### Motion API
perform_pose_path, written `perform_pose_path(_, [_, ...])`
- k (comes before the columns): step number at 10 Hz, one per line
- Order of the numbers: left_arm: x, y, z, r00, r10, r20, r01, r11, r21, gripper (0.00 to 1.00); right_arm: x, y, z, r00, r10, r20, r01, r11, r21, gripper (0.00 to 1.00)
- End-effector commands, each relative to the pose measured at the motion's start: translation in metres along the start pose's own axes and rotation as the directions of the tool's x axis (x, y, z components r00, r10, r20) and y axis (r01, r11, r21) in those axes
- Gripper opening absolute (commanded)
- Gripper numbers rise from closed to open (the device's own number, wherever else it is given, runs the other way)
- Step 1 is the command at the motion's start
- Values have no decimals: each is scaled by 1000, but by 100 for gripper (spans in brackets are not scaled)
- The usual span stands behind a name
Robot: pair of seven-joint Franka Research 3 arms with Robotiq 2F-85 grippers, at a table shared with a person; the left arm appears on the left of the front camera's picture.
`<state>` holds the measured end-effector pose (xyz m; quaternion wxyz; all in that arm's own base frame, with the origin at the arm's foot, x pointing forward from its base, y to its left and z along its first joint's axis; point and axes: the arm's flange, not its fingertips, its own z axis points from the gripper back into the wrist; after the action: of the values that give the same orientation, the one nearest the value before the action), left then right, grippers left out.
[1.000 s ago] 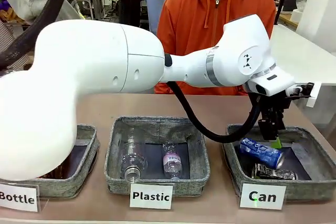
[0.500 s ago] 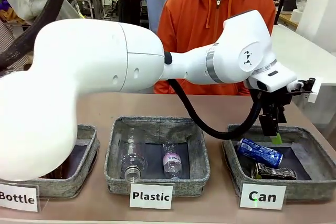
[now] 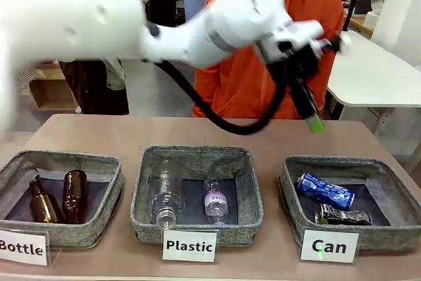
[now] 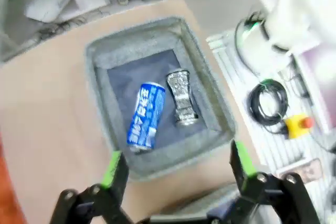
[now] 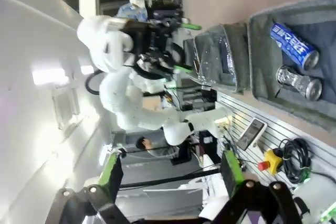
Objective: Sort the can waste into the basket.
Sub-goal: Pick up the can waste from the table and place it in the right Fabric basket.
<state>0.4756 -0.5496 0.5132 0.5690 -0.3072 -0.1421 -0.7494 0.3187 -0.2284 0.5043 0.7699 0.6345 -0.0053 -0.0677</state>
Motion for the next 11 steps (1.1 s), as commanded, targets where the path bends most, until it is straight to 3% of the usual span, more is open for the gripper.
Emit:
perform_pose_path(1, [-60, -68, 52, 989, 96, 111, -92, 995, -42, 100, 25, 26, -57, 999, -4, -47, 2, 999, -54, 100])
perform_pose_path(2, [-85, -86, 75, 982, 139, 129, -119, 982, -146, 100, 40, 38, -92, 996, -3, -87, -5, 996, -93, 100])
perform_pose_path(3, [-117, -103, 104, 964, 183, 192, -151, 974, -171, 100, 52, 50, -129, 994, 9, -110, -21, 994, -109, 100])
perform_pose_path(5, [-183, -124, 168, 884, 247, 397, -250, 967, -44, 100, 63, 60, -190, 982, 39, -187, -60, 992, -108, 100])
perform_pose_path(7, [-262, -122, 243, 738, 323, 592, -381, 924, -29, 100, 73, 49, -254, 967, 46, -251, -57, 998, -39, 100])
perform_pose_path(9, [-338, -109, 280, 616, 402, 678, -441, 889, -126, 100, 81, 25, -289, 971, 72, -226, -65, 997, 40, 100])
perform_pose_path(11, [-423, -100, 283, 497, 476, 726, -456, 855, -249, 100, 95, 3, -300, 951, 188, -246, -175, 982, 73, 100])
